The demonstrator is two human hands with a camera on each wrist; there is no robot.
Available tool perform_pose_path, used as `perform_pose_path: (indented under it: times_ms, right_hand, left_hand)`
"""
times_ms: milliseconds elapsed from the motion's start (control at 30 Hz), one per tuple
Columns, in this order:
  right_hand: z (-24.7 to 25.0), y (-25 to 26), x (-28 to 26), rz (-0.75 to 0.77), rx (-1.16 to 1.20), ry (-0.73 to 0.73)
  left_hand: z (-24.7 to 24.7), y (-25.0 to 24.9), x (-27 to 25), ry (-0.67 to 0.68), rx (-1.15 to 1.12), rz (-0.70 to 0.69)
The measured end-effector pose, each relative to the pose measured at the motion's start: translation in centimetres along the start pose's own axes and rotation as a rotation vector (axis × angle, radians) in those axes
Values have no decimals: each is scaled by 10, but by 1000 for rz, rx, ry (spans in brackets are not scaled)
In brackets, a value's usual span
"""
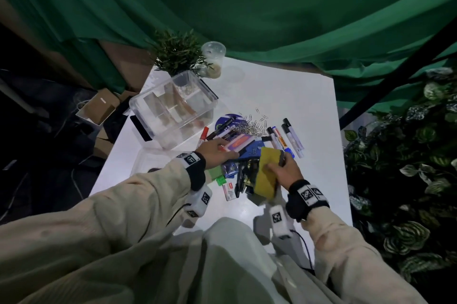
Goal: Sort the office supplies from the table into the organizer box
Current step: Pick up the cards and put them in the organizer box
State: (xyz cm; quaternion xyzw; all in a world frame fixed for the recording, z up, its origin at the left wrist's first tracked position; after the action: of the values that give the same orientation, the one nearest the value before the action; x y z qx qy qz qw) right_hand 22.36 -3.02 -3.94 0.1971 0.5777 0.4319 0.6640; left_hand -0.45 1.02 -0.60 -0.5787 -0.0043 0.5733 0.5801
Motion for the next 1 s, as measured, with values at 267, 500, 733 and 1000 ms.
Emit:
perform_pose_path:
  times_ms: [267,500,733,1000]
  right_hand:
    - [-31,11,15,-50,398,-60]
    - [-40,4,19,-35,700,-26]
    - [-43,4,10,-61,658,137]
    - [-22,24,6,35,753,100]
  left_hand:
    - [-29,-8,2,19,-114,-54]
    - [-30,1,15,63,-296,-36]
    - [-18,6,22,49,-220,-53]
    - [7,0,16,54,-69,-125]
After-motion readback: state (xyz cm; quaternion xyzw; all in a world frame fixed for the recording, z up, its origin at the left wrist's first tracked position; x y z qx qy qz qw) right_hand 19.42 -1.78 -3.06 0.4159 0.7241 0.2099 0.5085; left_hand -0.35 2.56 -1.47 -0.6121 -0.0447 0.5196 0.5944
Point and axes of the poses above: each hand's wrist, its own x-axis towards the middle knuckle, its own z-axis out of the back of the hand, y = z × x, the point moved 4 cm from there along x, towards the middle knuckle, and after that the axes turned 14 degrees about y, right-handed, at the moved point
